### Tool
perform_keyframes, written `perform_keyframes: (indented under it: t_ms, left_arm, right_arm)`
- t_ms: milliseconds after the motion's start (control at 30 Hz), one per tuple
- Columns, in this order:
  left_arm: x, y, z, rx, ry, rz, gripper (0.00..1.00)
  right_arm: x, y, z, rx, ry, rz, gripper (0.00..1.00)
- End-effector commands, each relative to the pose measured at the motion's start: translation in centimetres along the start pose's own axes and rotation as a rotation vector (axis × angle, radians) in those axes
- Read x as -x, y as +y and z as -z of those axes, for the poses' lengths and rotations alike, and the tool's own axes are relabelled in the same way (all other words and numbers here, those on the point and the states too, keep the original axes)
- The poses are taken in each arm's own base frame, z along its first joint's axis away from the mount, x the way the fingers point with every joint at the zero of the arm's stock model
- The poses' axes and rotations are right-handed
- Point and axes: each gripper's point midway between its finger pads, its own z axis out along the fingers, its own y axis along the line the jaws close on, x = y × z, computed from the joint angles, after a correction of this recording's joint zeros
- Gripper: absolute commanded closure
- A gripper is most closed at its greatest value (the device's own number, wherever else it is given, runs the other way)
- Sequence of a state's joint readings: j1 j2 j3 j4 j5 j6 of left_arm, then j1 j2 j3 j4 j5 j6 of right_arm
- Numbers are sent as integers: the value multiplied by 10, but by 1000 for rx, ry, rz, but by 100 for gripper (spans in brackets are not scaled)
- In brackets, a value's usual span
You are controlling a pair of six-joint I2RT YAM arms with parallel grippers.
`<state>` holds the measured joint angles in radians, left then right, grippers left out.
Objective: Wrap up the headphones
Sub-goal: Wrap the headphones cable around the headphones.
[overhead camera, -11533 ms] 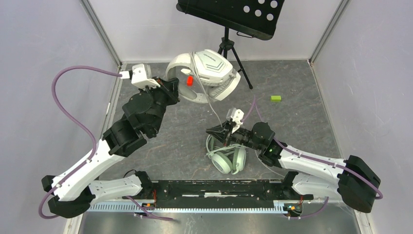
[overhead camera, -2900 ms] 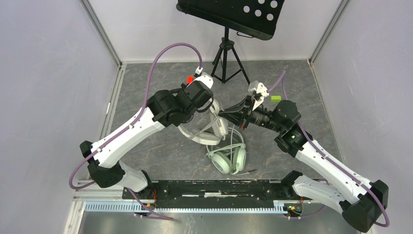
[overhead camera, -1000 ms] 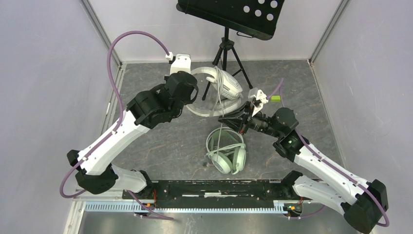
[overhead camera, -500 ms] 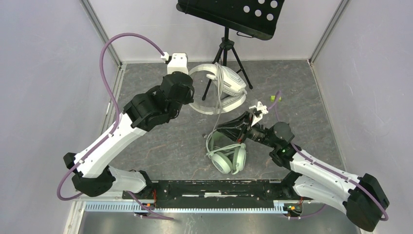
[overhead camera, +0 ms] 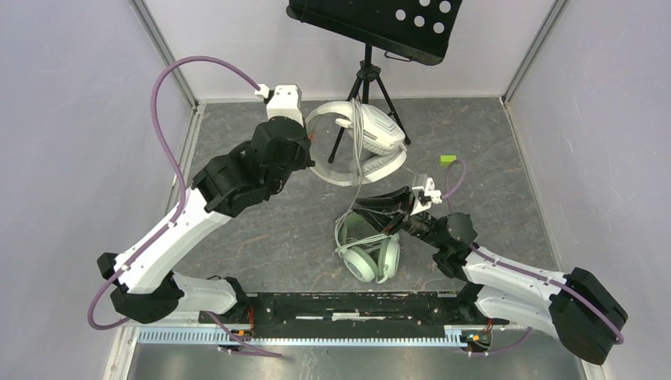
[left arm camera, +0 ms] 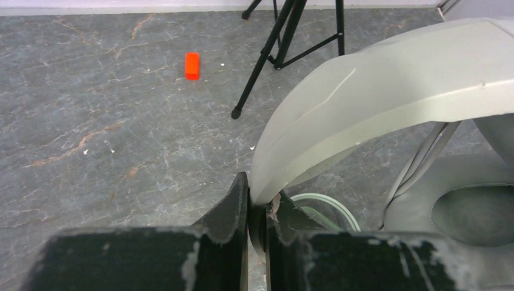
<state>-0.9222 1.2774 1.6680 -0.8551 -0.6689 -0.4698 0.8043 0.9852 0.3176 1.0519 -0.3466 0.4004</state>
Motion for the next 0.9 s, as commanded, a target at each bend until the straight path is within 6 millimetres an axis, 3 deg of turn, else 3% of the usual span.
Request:
perform_keyframes:
  t_ms: [0, 367, 867]
  left_arm:
    - [48, -20, 21, -133, -138, 254, 98]
    - [55, -38, 36, -264, -127, 323, 98]
    - [66, -45, 52, -346, -134, 373, 98]
  right_arm:
    - [22, 5, -5, 26, -105, 99, 66]
    - [10, 15, -8, 99, -143, 135, 64]
    - [-30, 7, -12, 89, -68, 134, 70]
